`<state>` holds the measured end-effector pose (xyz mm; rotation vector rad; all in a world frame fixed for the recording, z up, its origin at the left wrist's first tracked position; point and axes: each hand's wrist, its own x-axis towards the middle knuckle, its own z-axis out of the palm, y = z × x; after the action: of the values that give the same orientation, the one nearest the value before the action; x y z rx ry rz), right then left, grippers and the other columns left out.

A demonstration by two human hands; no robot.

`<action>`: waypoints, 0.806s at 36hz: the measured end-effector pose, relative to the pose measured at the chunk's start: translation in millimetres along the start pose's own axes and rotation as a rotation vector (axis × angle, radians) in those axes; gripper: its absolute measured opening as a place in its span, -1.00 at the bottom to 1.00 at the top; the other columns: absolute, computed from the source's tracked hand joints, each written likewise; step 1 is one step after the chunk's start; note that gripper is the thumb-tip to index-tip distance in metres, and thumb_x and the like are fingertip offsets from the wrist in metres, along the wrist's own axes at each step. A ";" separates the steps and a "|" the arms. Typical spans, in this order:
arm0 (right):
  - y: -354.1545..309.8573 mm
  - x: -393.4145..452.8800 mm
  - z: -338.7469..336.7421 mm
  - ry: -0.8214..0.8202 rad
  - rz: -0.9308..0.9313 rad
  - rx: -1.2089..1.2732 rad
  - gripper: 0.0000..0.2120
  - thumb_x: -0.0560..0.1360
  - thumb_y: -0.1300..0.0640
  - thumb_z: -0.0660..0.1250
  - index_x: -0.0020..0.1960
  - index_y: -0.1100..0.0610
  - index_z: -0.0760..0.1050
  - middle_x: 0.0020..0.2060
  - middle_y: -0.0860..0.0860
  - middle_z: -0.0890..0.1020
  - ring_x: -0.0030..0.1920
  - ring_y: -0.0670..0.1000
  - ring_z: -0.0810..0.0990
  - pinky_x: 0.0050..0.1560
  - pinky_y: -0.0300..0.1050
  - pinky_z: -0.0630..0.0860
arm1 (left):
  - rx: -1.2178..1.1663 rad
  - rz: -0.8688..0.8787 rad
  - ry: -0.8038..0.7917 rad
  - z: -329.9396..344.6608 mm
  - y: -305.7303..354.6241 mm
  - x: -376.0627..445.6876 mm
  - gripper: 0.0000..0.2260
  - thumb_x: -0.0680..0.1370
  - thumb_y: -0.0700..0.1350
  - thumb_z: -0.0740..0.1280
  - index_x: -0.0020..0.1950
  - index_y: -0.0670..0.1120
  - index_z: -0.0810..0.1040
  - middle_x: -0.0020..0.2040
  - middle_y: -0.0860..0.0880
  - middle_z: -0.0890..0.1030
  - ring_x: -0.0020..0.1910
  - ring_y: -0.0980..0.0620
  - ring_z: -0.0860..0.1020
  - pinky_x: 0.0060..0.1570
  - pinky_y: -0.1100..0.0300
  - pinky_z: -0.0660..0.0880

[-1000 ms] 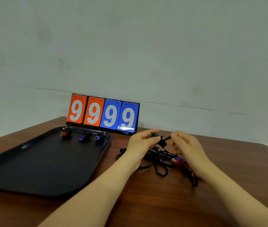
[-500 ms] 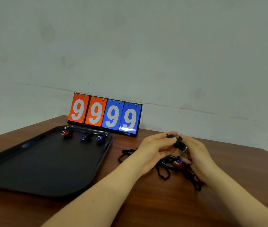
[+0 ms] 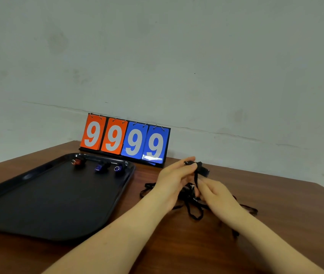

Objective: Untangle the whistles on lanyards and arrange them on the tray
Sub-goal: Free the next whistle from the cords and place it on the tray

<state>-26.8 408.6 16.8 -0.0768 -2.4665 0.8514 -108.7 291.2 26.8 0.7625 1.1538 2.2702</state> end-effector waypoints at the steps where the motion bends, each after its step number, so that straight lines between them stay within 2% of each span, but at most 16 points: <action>1: -1.1 -0.5 -0.4 -0.002 -0.022 -0.032 -0.61 0.66 0.07 0.06 -0.32 0.04 0.40 -0.51 -0.08 0.39 -0.48 -0.17 0.35 -0.34 -0.33 0.32 | 0.028 0.009 0.019 -0.9 -0.2 0.1 -0.78 0.53 -0.25 0.37 0.16 -0.11 0.62 0.03 -0.11 0.68 -0.05 0.06 0.65 0.01 0.28 0.57; 4: -3.0 -1.6 -2.7 0.008 -0.059 -0.061 -0.63 0.65 0.09 0.08 -0.32 0.03 0.40 -0.49 -0.09 0.41 -0.44 -0.18 0.38 -0.32 -0.33 0.32 | 0.104 0.028 0.047 -1.0 -0.1 0.1 -0.78 0.53 -0.23 0.38 0.16 -0.05 0.63 0.10 -0.08 0.67 0.09 0.05 0.63 0.13 0.23 0.54; 8: -6.0 -1.7 -4.4 0.054 -0.072 0.028 -0.63 0.64 0.11 0.11 -0.34 0.06 0.38 -0.54 -0.14 0.39 -0.48 -0.17 0.33 -0.39 -0.33 0.26 | 0.073 0.027 0.062 -1.5 0.1 0.3 -0.78 0.54 -0.26 0.36 0.15 -0.07 0.63 0.11 -0.13 0.66 0.10 -0.02 0.64 0.17 0.13 0.55; 12: -9.9 -0.6 -9.8 0.105 -0.019 0.256 -0.67 0.62 0.11 0.16 -0.31 0.12 0.37 -0.53 -0.12 0.31 -0.50 -0.15 0.23 -0.44 -0.32 0.21 | 0.079 0.036 0.078 -6.7 1.4 1.3 -0.77 0.54 -0.26 0.36 0.16 -0.07 0.61 0.07 -0.12 0.68 0.03 0.00 0.67 0.09 0.16 0.58; 16: -12.3 1.6 -20.8 0.182 0.106 0.560 -0.69 0.61 0.12 0.17 -0.28 0.18 0.38 -0.55 -0.11 0.26 -0.54 -0.12 0.16 -0.53 -0.30 0.14 | 0.136 0.028 0.077 -8.1 4.1 1.6 -0.77 0.55 -0.25 0.35 0.17 -0.06 0.61 0.10 -0.13 0.66 0.06 -0.01 0.65 0.07 0.19 0.57; 19: -7.1 4.7 -26.5 0.217 0.141 0.717 -0.70 0.61 0.14 0.17 -0.27 0.20 0.40 -0.55 -0.09 0.25 -0.56 -0.11 0.13 -0.57 -0.30 0.10 | 0.240 0.009 0.008 -5.0 3.6 -0.8 -0.77 0.55 -0.24 0.35 0.17 -0.04 0.62 0.09 -0.11 0.66 0.04 0.01 0.66 0.05 0.22 0.58; 21: -2.0 6.0 -28.8 0.245 0.159 0.776 -0.70 0.61 0.14 0.18 -0.27 0.20 0.42 -0.54 -0.07 0.25 -0.56 -0.11 0.13 -0.57 -0.28 0.08 | 0.267 -0.018 -0.064 -0.8 2.6 -3.7 -0.78 0.55 -0.25 0.34 0.15 -0.04 0.64 0.00 -0.07 0.68 -0.02 0.04 0.67 0.03 0.22 0.58; 24: 5.8 7.7 -31.3 0.265 0.175 0.793 -0.70 0.61 0.11 0.20 -0.26 0.18 0.45 -0.52 -0.04 0.24 -0.54 -0.09 0.13 -0.58 -0.26 0.08 | 0.192 -0.073 -0.167 6.0 2.8 -7.5 -0.79 0.56 -0.27 0.31 0.15 -0.10 0.62 -0.21 0.02 0.67 -0.19 0.13 0.65 0.02 0.20 0.57; 27: 10.3 7.9 -32.1 0.244 0.181 0.759 -0.71 0.60 0.09 0.22 -0.25 0.18 0.48 -0.50 -0.02 0.26 -0.54 -0.09 0.16 -0.58 -0.27 0.12 | 0.014 -0.130 -0.216 11.3 6.3 -9.7 -0.80 0.56 -0.29 0.30 0.14 -0.14 0.61 -0.09 -0.08 0.69 -0.07 0.04 0.66 -0.03 0.21 0.57; 29: 9.1 7.9 -30.3 0.202 0.161 0.709 -0.72 0.59 0.07 0.23 -0.17 0.24 0.50 -0.49 0.00 0.28 -0.52 -0.08 0.17 -0.56 -0.26 0.13 | -0.108 -0.152 -0.228 13.0 8.0 -11.3 -0.81 0.55 -0.29 0.30 0.13 -0.17 0.61 0.00 -0.14 0.67 0.03 -0.03 0.64 -0.03 0.20 0.58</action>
<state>-19.6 434.5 35.2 -0.1007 -1.8684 1.6465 -93.1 287.2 36.9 0.8368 0.9424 2.0425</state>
